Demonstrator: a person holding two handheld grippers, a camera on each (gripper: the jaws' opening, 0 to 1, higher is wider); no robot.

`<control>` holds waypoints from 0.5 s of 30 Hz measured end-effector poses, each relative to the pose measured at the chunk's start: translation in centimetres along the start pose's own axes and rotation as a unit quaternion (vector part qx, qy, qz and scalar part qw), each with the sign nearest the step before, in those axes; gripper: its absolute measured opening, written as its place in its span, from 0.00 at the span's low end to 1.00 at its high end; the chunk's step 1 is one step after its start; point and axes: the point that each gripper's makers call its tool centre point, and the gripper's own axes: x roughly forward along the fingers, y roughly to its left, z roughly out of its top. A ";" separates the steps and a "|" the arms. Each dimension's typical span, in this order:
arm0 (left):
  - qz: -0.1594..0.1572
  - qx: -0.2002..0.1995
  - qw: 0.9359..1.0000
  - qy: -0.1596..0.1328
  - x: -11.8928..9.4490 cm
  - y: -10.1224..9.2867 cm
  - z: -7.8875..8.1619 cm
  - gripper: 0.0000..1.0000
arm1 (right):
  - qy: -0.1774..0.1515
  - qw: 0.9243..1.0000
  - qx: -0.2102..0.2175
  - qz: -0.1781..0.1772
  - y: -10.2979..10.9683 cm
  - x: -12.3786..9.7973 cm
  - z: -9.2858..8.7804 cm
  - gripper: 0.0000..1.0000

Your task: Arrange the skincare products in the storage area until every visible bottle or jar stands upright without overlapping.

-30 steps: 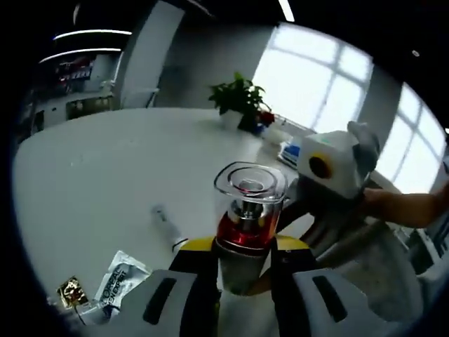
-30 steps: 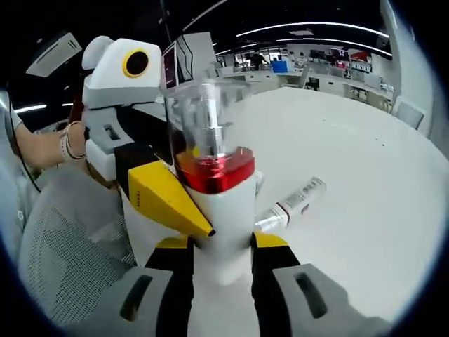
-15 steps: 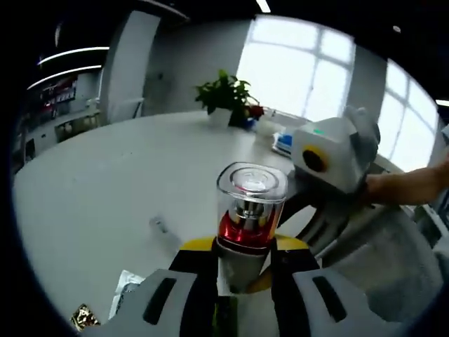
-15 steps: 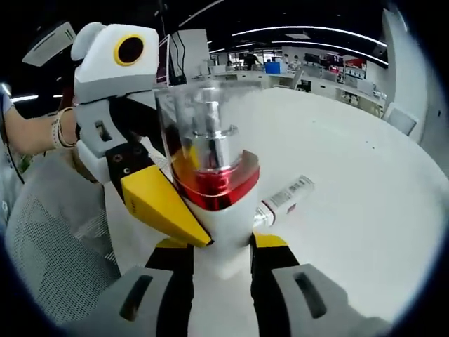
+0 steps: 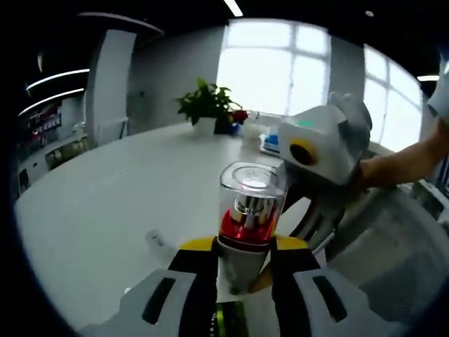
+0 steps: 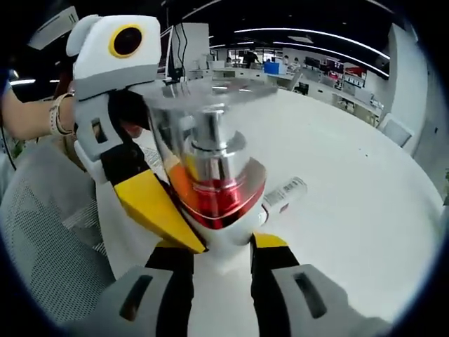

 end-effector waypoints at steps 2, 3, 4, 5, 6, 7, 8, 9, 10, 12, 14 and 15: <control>-0.003 0.002 1.000 -0.001 0.0 0.0 0.0 0.26 | 0.001 1.000 -0.005 -0.002 0.0 0.0 0.0 0.31; -0.006 0.008 1.000 -0.001 0.1 -0.1 0.0 0.26 | 0.001 1.000 -0.007 -0.002 -0.1 0.0 0.0 0.31; -0.007 0.011 1.000 -0.001 0.1 -0.1 0.0 0.26 | 0.001 1.000 -0.010 -0.003 -0.1 0.0 0.0 0.31; -0.009 0.014 1.000 -0.001 0.1 -0.1 0.0 0.26 | 0.002 1.000 -0.010 -0.001 -0.1 0.0 -0.1 0.31; -0.009 0.018 1.000 -0.003 0.1 -0.1 0.1 0.26 | 0.003 1.000 -0.010 -0.001 0.0 0.0 -0.1 0.31; -0.007 0.026 1.000 -0.005 0.1 0.0 0.1 0.27 | 0.004 1.000 -0.013 0.000 0.0 -0.1 -0.1 0.31; -0.006 0.033 0.999 -0.003 0.1 0.1 0.1 0.29 | 0.004 1.000 -0.013 0.000 -0.1 -0.1 -0.1 0.31; -0.007 0.041 0.999 0.000 0.1 0.1 0.0 0.29 | 0.003 1.000 -0.012 -0.001 -0.1 -0.1 -0.1 0.31; -0.008 0.044 0.999 0.001 0.1 0.1 0.0 0.29 | 0.003 1.000 -0.012 -0.001 -0.1 -0.1 -0.1 0.31; -0.013 0.042 0.999 0.002 0.0 0.1 0.0 0.28 | -0.004 1.000 -0.010 -0.003 -0.2 -0.3 0.0 0.31; -0.023 0.035 0.999 0.005 0.1 -0.3 -0.1 0.25 | -0.009 1.000 -0.003 -0.005 -0.3 -0.5 0.2 0.31; -0.021 0.038 0.999 0.006 0.1 -0.2 -0.1 0.25 | -0.008 1.000 -0.001 -0.004 -0.3 -0.5 0.2 0.30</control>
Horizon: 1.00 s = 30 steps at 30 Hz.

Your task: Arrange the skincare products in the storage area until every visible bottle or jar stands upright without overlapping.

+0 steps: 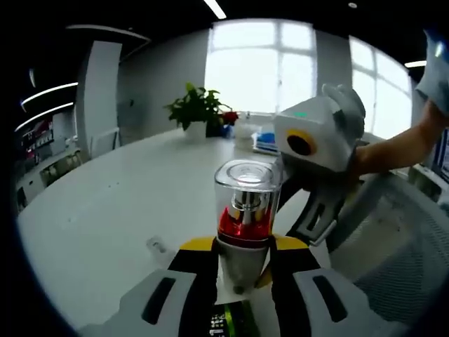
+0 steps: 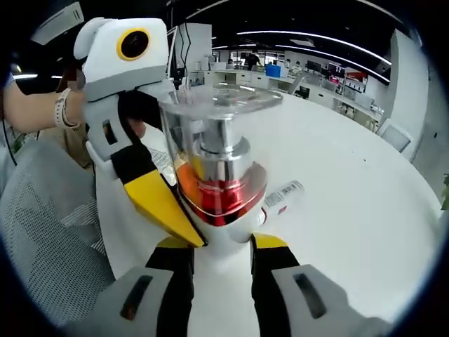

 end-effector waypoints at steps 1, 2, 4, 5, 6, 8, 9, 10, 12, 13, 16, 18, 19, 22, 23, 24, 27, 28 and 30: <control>-0.001 0.002 1.000 0.000 0.0 0.0 0.1 0.25 | 0.002 1.000 0.001 0.000 0.0 0.0 0.0 0.30; -0.002 0.001 1.000 0.002 0.0 0.0 0.1 0.25 | 0.002 1.000 0.000 0.000 0.0 0.0 -0.1 0.30; -0.004 0.004 1.000 0.004 0.0 0.0 0.1 0.25 | 0.008 1.000 -0.002 0.000 0.0 -0.1 -0.2 0.30; -0.004 0.005 1.000 0.005 0.0 0.0 0.1 0.26 | 0.008 1.000 -0.004 -0.001 0.0 -0.1 -0.2 0.30; 0.001 0.009 1.000 0.006 0.0 0.1 0.1 0.27 | 0.007 1.000 -0.004 0.000 0.0 -0.2 -0.2 0.31; 0.013 0.017 1.000 0.005 -0.2 0.5 0.2 0.31 | 0.002 1.000 -0.001 -0.004 0.1 -0.3 -0.1 0.36; 0.014 0.018 1.000 0.007 -0.3 0.5 0.1 0.32 | 0.002 1.000 0.000 -0.004 0.1 -0.4 -0.2 0.36; 0.015 0.015 1.000 0.007 -0.5 0.6 0.1 0.32 | 0.004 1.000 0.001 -0.003 0.2 -0.5 -0.2 0.36; 0.018 0.011 1.000 0.007 -0.8 0.6 0.1 0.32 | 0.001 1.000 0.002 -0.007 0.2 -0.7 -0.3 0.36; 0.021 0.013 1.000 0.006 -1.0 0.5 0.1 0.33 | 0.003 1.000 0.005 -0.005 0.3 -0.7 -0.4 0.38; 0.024 0.007 1.000 0.007 -1.8 0.3 0.1 0.37 | 0.002 1.000 0.009 -0.006 0.4 -1.1 -0.3 0.43; 0.034 0.013 0.999 0.009 -2.4 0.4 0.1 0.39 | -0.002 1.000 0.008 -0.009 0.4 -1.6 0.0 0.45; 0.040 0.014 0.999 0.009 -2.6 0.5 0.1 0.40 | -0.004 1.000 0.007 -0.011 0.4 -1.8 0.1 0.46; 0.055 0.008 0.998 0.005 -3.6 0.9 0.3 0.43 | -0.013 1.000 0.006 -0.018 0.4 -2.6 0.8 0.49; 0.061 0.006 0.998 0.005 -3.8 1.1 0.3 0.44 | -0.015 1.000 0.005 -0.018 0.5 -2.8 0.9 0.51; 0.072 0.006 0.997 0.001 -4.3 1.3 0.5 0.46 | -0.018 1.000 0.005 -0.020 0.5 -3.1 1.2 0.52; 0.088 0.001 0.996 -0.006 -5.3 1.5 1.0 0.52 | -0.025 0.999 0.003 -0.023 0.6 -3.9 1.9 0.56; 0.091 -0.002 0.996 -0.006 -5.7 1.5 1.0 0.55 | -0.026 0.999 0.002 -0.023 0.7 -4.1 2.1 0.58; 0.094 -0.005 0.996 -0.006 -6.2 1.4 1.0 0.60 | -0.031 0.999 -0.001 -0.028 0.7 -4.5 2.5 0.61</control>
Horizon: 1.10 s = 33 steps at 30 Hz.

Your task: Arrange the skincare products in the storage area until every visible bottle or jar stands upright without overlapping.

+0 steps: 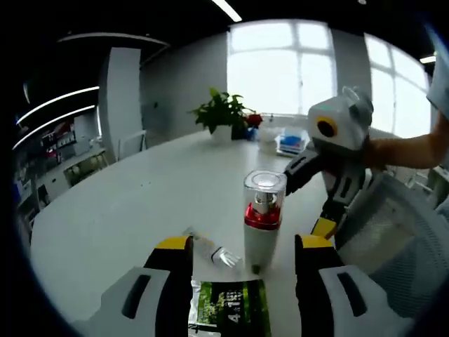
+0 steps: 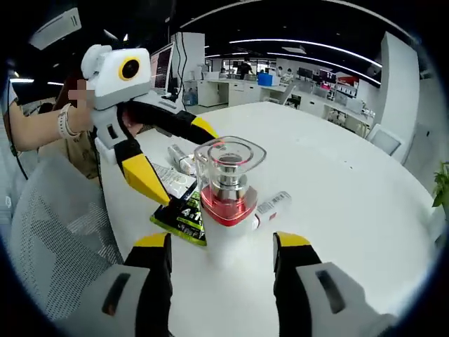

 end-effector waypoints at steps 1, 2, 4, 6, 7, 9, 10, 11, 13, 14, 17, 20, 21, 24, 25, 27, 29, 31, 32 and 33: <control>0.006 -0.003 1.000 0.004 -0.4 0.1 -0.1 0.62 | 0.000 1.000 0.000 -0.001 0.0 -0.2 0.2 0.62; 0.012 -0.003 1.000 0.007 -0.8 0.2 -0.2 0.62 | -0.001 1.000 -0.001 -0.001 0.1 -0.3 0.3 0.64; 0.027 0.001 1.000 0.009 -1.7 0.5 -0.3 0.62 | -0.002 1.000 -0.001 0.000 0.4 -0.7 0.7 0.67; 0.038 -0.005 0.999 0.010 -2.6 0.6 -0.5 0.64 | -0.006 1.000 -0.007 -0.002 0.6 -1.1 1.1 0.68; 0.041 -0.008 0.999 0.010 -3.1 0.6 -0.5 0.66 | -0.007 1.000 -0.011 -0.004 0.7 -1.2 1.4 0.69; 0.050 -0.011 0.999 0.010 -3.8 0.7 -0.6 0.69 | -0.007 1.000 -0.017 -0.005 0.9 -1.5 1.8 0.71; 0.056 -0.010 0.998 0.011 -4.2 0.9 -0.6 0.71 | -0.008 1.000 -0.020 -0.005 1.0 -1.5 2.0 0.71; 0.064 -0.007 0.998 0.010 -4.7 1.0 -0.6 0.72 | -0.009 1.000 -0.021 -0.006 1.1 -1.6 2.2 0.71; 0.068 -0.004 0.998 0.012 -5.5 0.9 -0.6 0.75 | -0.012 1.000 -0.024 -0.007 1.3 -1.7 2.7 0.73; 0.070 -0.005 0.997 0.012 -5.8 0.9 -0.6 0.76 | -0.012 1.000 -0.026 -0.007 1.5 -1.8 2.9 0.74; 0.085 -0.012 0.996 0.016 -7.1 0.9 -0.8 0.84 | -0.005 0.999 -0.035 -0.008 1.8 -2.1 3.1 0.79; 0.094 -0.013 0.995 0.031 -8.2 1.0 -1.2 0.89 | -0.003 0.999 -0.044 -0.010 2.0 -2.8 3.7 0.82; 0.102 -0.011 0.994 0.034 -8.6 1.2 -1.3 0.90 | -0.001 0.999 -0.047 -0.009 2.1 -3.0 3.9 0.83; 0.118 -0.013 0.992 0.036 -9.7 1.2 -1.1 0.94 | 0.001 0.998 -0.056 -0.011 2.2 -3.6 4.3 0.87; 0.121 -0.016 0.992 0.034 -9.9 1.1 -1.0 0.96 | 0.000 0.998 -0.059 -0.012 2.2 -3.8 4.5 0.88; 0.122 -0.020 0.992 0.037 -10.6 0.9 -1.1 0.97 | -0.001 0.998 -0.063 -0.012 2.2 -4.1 4.9 0.89; 0.127 -0.021 0.991 0.039 -11.1 0.9 -1.2 0.97 | -0.003 0.998 -0.066 -0.013 2.2 -4.3 5.2 0.90; 0.133 -0.018 0.990 0.043 -11.4 0.6 -1.0 0.97 | -0.005 0.997 -0.071 -0.014 2.3 -4.5 5.5 0.91; 0.135 -0.018 0.990 0.046 -11.7 0.6 -1.1 0.97 | -0.009 0.997 -0.071 -0.013 2.4 -4.7 5.7 0.92; 0.137 -0.019 0.989 0.047 -12.0 0.6 -1.1 0.97 | -0.009 0.997 -0.071 -0.012 2.5 -4.7 5.8 0.92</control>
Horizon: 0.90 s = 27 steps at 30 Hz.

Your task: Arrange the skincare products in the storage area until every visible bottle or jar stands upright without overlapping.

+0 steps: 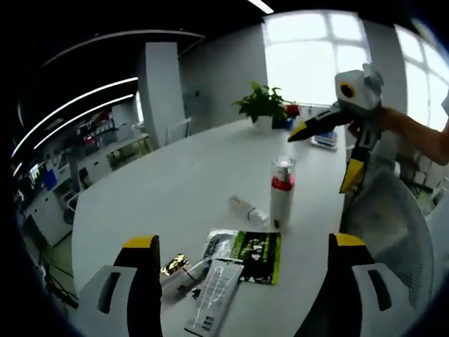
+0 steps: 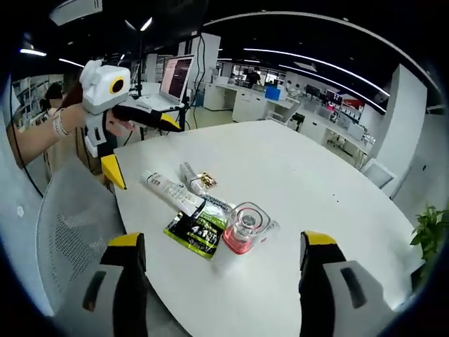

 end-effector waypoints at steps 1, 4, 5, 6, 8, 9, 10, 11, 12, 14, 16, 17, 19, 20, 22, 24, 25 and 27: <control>0.000 0.000 1.000 0.000 -0.2 0.0 -0.1 0.97 | -0.001 1.000 0.001 0.002 0.1 -0.1 0.2 0.93; 0.005 0.002 1.000 0.001 -0.6 0.1 -0.2 0.97 | -0.006 1.000 0.002 -0.001 0.0 -0.5 0.6 0.97; 0.008 0.002 1.000 0.003 -0.8 0.3 -0.2 0.97 | -0.009 1.000 0.001 -0.005 -0.1 -0.6 0.8 0.99; 0.010 0.002 1.000 0.003 -0.9 0.4 -0.3 0.97 | -0.009 1.000 -0.002 -0.006 -0.1 -0.8 0.9 0.99; 0.012 0.001 1.000 0.004 -1.2 0.5 -0.4 0.97 | -0.011 1.000 -0.004 -0.008 -0.1 -1.0 1.1 0.99; 0.013 0.001 1.000 0.005 -1.4 0.6 -0.5 0.97 | -0.014 1.000 -0.006 -0.009 -0.1 -1.1 1.2 0.99; 0.013 0.001 1.000 0.006 -1.4 0.7 -0.6 0.97 | -0.014 1.000 -0.003 -0.007 0.0 -1.2 1.3 0.99; 0.014 0.002 1.000 0.008 -1.5 0.7 -0.8 0.97 | -0.015 1.000 -0.001 -0.007 0.0 -1.3 1.3 0.99; 0.014 0.003 1.000 0.011 -1.6 0.8 -0.9 0.97 | -0.017 1.000 -0.001 -0.006 0.1 -1.3 1.4 0.99; 0.015 0.008 1.000 0.018 -1.6 0.9 -1.3 0.97 | -0.017 1.000 -0.005 -0.008 0.3 -1.5 1.5 0.99; 0.016 0.011 1.000 0.022 -1.6 1.1 -1.6 0.97 | -0.016 1.000 -0.012 -0.009 0.4 -1.5 1.5 0.99; 0.016 0.012 1.000 0.024 -1.6 1.2 -1.7 0.97 | -0.015 1.000 -0.012 -0.008 0.5 -1.5 1.4 0.99; 0.019 0.015 0.999 0.027 -1.6 1.5 -2.0 0.97 | -0.017 1.000 -0.011 -0.007 0.3 -1.4 1.3 0.99; 0.021 0.017 0.999 0.029 -1.6 1.6 -2.1 0.97 | -0.016 1.000 -0.009 -0.006 0.3 -1.4 1.3 0.99; 0.021 0.021 0.999 0.037 -1.5 1.2 -2.4 0.97 | -0.014 1.000 -0.004 -0.008 0.3 -1.1 1.1 0.99; 0.023 0.020 0.999 0.040 -1.6 1.5 -2.7 0.97 | -0.011 1.000 -0.005 -0.009 0.1 -0.9 1.0 0.99; 0.023 0.021 0.999 0.039 -1.6 1.5 -2.6 0.97 | -0.010 1.000 -0.008 -0.008 0.1 -0.8 1.0 0.99; 0.029 0.018 0.999 0.039 -1.6 2.0 -2.8 0.97 | -0.012 1.000 -0.009 -0.008 0.0 -0.7 1.2 0.99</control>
